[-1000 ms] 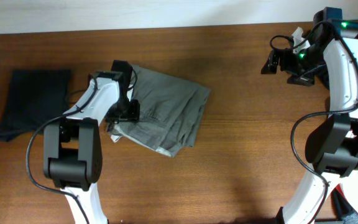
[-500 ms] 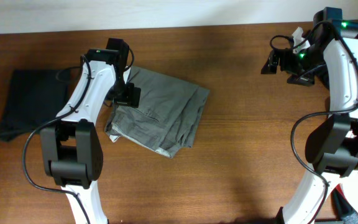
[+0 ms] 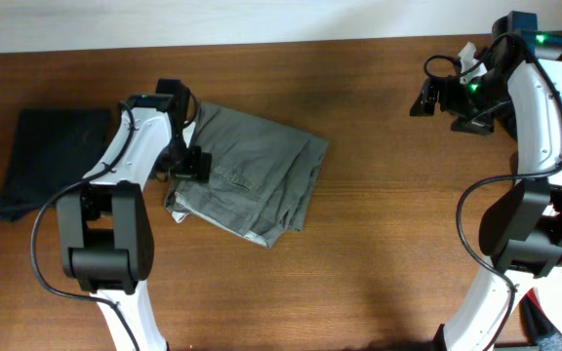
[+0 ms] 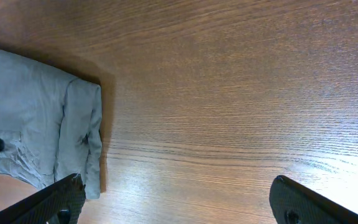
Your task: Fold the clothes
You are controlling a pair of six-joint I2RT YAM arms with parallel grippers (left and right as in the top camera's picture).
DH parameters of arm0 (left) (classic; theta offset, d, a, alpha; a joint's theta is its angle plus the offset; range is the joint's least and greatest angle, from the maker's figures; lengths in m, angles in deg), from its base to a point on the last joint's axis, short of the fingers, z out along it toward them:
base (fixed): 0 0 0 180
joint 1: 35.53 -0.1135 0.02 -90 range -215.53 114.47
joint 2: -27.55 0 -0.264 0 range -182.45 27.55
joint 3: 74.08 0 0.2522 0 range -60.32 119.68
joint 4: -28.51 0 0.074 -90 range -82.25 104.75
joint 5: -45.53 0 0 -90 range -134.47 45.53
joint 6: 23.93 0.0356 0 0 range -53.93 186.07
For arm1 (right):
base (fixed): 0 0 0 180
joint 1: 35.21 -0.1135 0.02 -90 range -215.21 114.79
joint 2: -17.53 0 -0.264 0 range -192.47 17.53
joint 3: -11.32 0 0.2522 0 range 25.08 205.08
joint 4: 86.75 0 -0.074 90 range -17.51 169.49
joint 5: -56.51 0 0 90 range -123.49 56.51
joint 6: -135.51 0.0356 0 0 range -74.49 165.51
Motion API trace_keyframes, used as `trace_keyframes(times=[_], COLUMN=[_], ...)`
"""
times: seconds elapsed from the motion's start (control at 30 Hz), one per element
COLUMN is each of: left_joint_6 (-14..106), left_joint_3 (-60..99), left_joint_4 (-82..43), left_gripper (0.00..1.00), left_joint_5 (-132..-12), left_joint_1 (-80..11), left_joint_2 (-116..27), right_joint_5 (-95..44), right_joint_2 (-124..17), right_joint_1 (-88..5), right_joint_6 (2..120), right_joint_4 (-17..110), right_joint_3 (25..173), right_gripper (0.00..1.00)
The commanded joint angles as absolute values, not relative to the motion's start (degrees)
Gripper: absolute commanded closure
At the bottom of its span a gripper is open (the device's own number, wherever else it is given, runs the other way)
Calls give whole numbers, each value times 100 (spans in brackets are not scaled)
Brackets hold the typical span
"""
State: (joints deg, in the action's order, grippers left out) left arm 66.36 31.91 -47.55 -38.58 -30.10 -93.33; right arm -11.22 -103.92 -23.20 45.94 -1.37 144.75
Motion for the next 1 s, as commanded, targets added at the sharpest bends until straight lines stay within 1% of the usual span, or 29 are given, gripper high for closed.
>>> trace_keyframes(times=[0.0,0.37,0.43,0.47,0.5,0.6,0.73,0.77,0.8,0.83,0.97], left_joint_6=[6743,6604,6562,6562,6558,6521,6523,6523,6525,6525,6525], left_joint_3=[2883,2094,1987,1943,1921,1915,1915,1917,1917,1921,2127], left_joint_4=[-4563,-3846,-3724,-3691,-3687,-3730,-3737,-3737,-3737,-3737,-3759], left_gripper=[1,1,3,9,16,47,81,87,97,99,99], left_joint_5=[-4214,-4326,-4328,-4328,-4328,-4328,-4328,-4328,-4326,-4326,-4317], left_joint_1=[-3034,-3034,-3034,-3034,-3034,-3034,-3034,-3034,-3034,-3034,-3037], left_joint_2=[-9364,-9364,-9364,-9364,-9364,-9364,-9364,-9362,-9362,-9362,-9362], right_joint_5=[-1171,-1171,-1171,-1171,-1171,-1171,-1171,-1171,-1171,-1171,-1171], right_joint_2=[-10306,-10306,-10306,-10306,-10306,-10306,-10306,-10306,-10306,-10306,-10306], right_joint_1=[-2333,-2333,-2333,-2333,-2333,-2333,-2333,-2333,-2333,-2333,-2333], right_joint_6=[4596,4596,4596,4596,4596,4596,4596,4596,4596,4596,4596], right_joint_4=[-153,-155,-155,-153,-155,-153,-153,-153,-155,-153,-153], right_joint_3=[14513,14513,14513,14513,14513,14513,14513,14513,14513,14513,14513], right_gripper=[1,1,1,1,1,1,1,1,1,1,1])
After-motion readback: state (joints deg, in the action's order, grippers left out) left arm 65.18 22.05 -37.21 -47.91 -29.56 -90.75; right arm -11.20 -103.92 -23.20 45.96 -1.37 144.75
